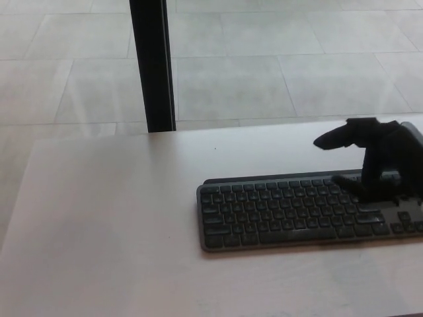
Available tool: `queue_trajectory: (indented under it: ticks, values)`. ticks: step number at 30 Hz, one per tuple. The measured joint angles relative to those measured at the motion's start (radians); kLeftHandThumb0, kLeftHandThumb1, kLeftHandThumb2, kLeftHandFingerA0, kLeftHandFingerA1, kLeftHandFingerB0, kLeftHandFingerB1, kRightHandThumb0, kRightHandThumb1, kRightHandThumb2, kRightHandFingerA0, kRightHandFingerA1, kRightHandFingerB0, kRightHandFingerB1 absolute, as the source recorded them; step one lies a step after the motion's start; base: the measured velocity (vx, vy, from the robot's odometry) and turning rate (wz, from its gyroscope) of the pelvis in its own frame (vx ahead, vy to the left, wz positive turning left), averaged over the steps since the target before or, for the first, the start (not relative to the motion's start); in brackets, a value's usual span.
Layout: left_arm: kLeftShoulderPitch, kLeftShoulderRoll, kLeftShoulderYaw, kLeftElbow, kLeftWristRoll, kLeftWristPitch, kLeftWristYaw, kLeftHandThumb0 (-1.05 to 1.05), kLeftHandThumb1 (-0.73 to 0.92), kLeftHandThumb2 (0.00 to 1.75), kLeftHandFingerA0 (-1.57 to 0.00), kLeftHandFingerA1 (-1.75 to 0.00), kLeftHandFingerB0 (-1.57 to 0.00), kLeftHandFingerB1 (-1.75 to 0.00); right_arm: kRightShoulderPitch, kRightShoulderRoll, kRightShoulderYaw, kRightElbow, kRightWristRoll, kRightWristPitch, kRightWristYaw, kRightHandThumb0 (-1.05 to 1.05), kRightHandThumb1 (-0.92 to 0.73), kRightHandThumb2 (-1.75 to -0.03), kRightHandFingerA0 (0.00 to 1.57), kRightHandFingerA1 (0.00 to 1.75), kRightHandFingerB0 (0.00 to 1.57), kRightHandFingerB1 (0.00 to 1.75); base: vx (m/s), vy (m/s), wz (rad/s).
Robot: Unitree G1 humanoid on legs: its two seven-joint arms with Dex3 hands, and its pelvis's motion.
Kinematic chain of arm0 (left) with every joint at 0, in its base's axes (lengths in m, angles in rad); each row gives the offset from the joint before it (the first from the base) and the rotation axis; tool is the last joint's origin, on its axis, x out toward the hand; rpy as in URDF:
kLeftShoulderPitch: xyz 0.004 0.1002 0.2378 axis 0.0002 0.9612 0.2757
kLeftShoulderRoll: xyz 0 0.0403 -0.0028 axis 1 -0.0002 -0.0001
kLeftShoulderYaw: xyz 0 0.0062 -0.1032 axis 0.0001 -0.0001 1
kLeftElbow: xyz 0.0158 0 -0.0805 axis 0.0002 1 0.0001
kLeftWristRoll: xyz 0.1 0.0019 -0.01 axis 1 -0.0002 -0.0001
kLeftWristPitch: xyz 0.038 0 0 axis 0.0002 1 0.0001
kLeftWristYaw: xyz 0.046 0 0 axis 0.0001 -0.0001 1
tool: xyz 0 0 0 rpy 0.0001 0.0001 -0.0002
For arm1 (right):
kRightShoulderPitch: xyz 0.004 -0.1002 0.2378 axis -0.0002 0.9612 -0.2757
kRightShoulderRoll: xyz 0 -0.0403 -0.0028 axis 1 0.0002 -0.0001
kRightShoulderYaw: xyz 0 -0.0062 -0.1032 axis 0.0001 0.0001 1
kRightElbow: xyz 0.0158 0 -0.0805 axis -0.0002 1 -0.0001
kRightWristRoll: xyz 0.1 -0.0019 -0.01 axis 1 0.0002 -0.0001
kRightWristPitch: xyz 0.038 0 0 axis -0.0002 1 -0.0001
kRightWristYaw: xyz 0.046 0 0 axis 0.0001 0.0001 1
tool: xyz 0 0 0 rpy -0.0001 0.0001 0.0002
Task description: The robot uses its right fingers to click on the space key of the black keyboard placed on the center of the white desk.
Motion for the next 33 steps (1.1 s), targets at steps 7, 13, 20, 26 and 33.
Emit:
queue_trajectory:
  ticks: [7, 13, 20, 26, 33]
  values:
    - [-0.005, 0.000, 0.000, 0.000, -0.003, 0.000, 0.000, -0.44, 0.49, 0.55, -0.75, -0.70, -0.72, -0.56, -0.043, -0.024, 0.111, 0.072, -0.090, -0.031, 0.004, -0.15, -0.53, -0.74, 0.81, 1.72, 0.78, 0.49, 0.00, 0.000, 0.00]
    - [-0.011, 0.000, 0.000, 0.000, -0.005, 0.000, 0.000, -0.44, 0.46, 0.56, -0.75, -0.70, -0.72, -0.56, -0.083, -0.039, 0.199, 0.141, -0.170, -0.076, 0.005, -0.21, -0.54, -0.69, 0.78, 1.52, 0.75, 0.53, 0.00, 0.000, 0.00]
    - [-0.017, 0.000, -0.002, 0.000, -0.008, 0.000, 0.000, -0.43, 0.49, 0.55, -0.74, -0.68, -0.73, -0.55, -0.093, -0.041, 0.295, 0.210, -0.259, -0.128, 0.005, -0.17, -0.51, -0.79, 0.81, 1.59, 0.77, 0.57, 0.00, 0.000, 0.00]
    - [-0.019, 0.000, -0.003, 0.000, -0.012, 0.000, 0.000, -0.43, 0.49, 0.55, -0.77, -0.72, -0.72, -0.56, -0.113, -0.041, 0.359, 0.280, -0.339, -0.176, 0.001, -0.18, -0.53, -0.74, 0.79, 1.60, 0.78, 0.57, 0.00, 0.000, 0.00]
    - [-0.019, 0.008, -0.014, 0.001, -0.014, 0.000, 0.003, -0.44, 0.50, 0.55, -0.74, -0.68, -0.72, -0.55, -0.124, -0.039, 0.395, 0.374, -0.434, -0.227, -0.015, -0.21, -0.53, -0.75, 0.78, 1.47, 0.75, 0.59, 0.00, 0.000, 0.00]
